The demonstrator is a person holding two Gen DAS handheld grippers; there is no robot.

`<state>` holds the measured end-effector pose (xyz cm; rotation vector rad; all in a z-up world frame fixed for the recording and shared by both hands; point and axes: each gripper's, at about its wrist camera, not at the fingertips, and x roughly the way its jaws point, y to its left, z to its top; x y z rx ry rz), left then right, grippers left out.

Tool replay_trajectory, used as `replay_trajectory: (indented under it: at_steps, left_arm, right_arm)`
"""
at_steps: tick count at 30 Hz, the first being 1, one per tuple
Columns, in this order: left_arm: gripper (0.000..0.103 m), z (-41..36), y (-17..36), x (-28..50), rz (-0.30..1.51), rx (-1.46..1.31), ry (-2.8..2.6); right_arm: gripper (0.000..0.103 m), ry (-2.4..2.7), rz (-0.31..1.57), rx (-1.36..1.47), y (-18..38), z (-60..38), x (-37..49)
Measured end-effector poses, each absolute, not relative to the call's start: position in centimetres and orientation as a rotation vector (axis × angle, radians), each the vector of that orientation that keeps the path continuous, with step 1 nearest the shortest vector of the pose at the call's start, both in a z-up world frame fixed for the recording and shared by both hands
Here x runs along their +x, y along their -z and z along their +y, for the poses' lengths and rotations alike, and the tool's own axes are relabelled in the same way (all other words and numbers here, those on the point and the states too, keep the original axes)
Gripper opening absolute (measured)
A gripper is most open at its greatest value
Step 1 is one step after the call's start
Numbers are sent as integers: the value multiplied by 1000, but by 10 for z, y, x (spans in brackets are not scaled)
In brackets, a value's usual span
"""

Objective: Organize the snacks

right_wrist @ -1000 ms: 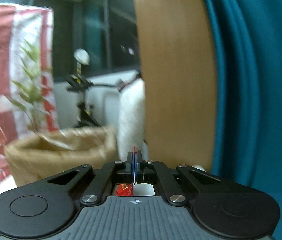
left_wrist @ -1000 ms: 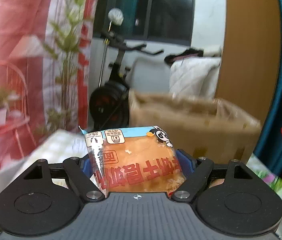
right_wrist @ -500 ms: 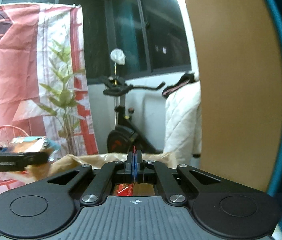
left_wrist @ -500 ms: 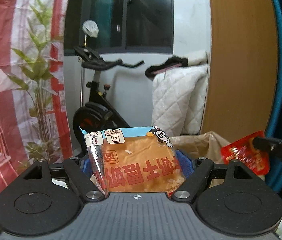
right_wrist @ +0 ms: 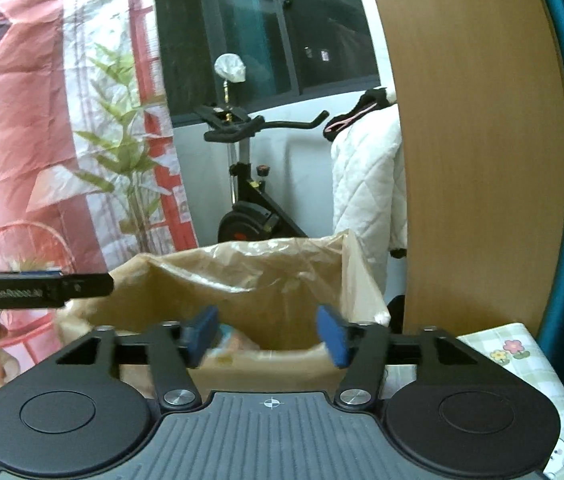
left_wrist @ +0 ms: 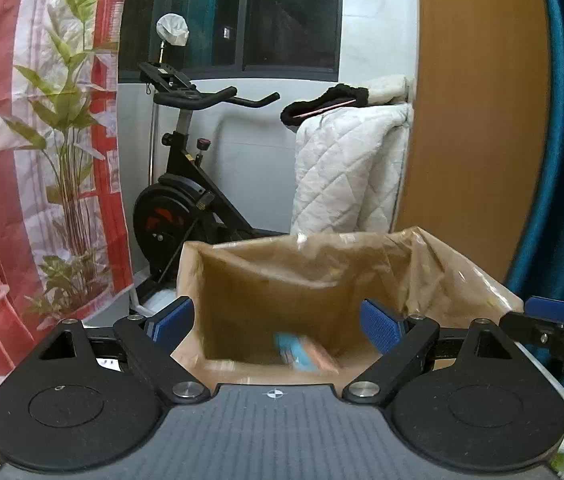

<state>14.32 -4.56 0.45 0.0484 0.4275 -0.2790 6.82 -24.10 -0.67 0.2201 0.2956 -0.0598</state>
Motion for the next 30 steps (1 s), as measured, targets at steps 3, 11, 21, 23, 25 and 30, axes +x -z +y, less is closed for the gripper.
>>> replay_trajectory:
  at_steps: [3,11,21,23,25,30]
  left_arm:
    - [91,-39,1,122,422,60,315]
    - [91,-30,30,103,491,38,357]
    - [91,-19,66,103,593,-24,391]
    - [91,-18,74,105,617,-34,400]
    - [91,-17,81,107,642,-47,409]
    - [91,-17,101,112,702,-64,421]
  right_arm:
    - [81,69,333,215,15,-239,51]
    - [94,75,506,244,52,-228,45]
    - [102,94,662,329,99,-222,54]
    - [102,97,693,357,106,-223,55]
    - [102,98,728,377,115,-223,56]
    - [102,75,775,403,134,-217,54]
